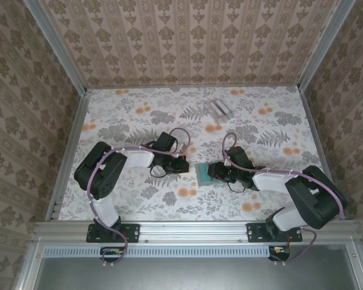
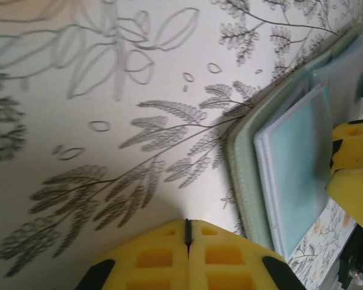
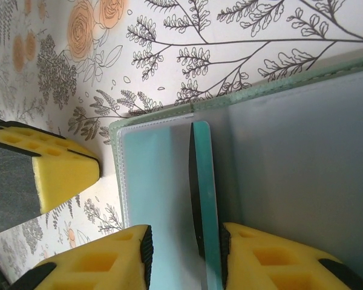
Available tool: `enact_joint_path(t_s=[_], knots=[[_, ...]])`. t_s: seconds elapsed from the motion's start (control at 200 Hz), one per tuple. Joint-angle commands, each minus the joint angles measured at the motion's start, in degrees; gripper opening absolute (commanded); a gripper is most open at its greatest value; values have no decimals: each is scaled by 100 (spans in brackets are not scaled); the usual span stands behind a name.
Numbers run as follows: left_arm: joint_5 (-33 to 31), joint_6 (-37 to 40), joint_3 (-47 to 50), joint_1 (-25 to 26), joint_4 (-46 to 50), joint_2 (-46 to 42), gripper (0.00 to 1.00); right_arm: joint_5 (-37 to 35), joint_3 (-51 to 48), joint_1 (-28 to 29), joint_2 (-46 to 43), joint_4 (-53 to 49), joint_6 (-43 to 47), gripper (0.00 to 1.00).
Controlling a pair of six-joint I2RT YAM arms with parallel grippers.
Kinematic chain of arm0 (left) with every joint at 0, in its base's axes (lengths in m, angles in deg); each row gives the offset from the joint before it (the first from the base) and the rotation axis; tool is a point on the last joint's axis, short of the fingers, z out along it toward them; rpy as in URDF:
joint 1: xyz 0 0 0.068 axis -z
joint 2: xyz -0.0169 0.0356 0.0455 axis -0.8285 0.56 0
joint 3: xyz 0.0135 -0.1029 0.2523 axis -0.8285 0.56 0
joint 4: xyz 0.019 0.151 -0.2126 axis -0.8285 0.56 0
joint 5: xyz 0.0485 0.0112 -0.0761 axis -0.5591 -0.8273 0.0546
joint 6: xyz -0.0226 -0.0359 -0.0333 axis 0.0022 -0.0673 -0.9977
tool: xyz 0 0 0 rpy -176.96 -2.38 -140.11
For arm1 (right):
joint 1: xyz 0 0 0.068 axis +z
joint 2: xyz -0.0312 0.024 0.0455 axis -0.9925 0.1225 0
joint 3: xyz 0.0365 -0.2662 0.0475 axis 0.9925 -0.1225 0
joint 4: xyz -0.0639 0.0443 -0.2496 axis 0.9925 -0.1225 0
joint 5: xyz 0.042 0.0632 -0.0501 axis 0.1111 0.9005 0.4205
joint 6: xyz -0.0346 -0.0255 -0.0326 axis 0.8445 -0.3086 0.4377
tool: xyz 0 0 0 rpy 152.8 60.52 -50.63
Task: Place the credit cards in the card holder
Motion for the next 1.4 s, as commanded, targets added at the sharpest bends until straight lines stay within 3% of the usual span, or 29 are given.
enact_joint_path(t_s=[0.0, 0.61, 1.16, 1.395], knots=[[179, -72, -112, 147, -1, 233, 0, -344, 12, 44, -71, -541, 376, 38], [-73, -338, -44, 15, -140, 224, 0, -364, 620, 601, 437, -332, 776, 26], [22, -366, 317, -172, -289, -44, 0, -1641, 575, 585, -1199, -2582, 917, 53], [-26, -268, 449, -163, -259, -124, 0, -1744, 317, 382, -1458, -2811, 980, 59]])
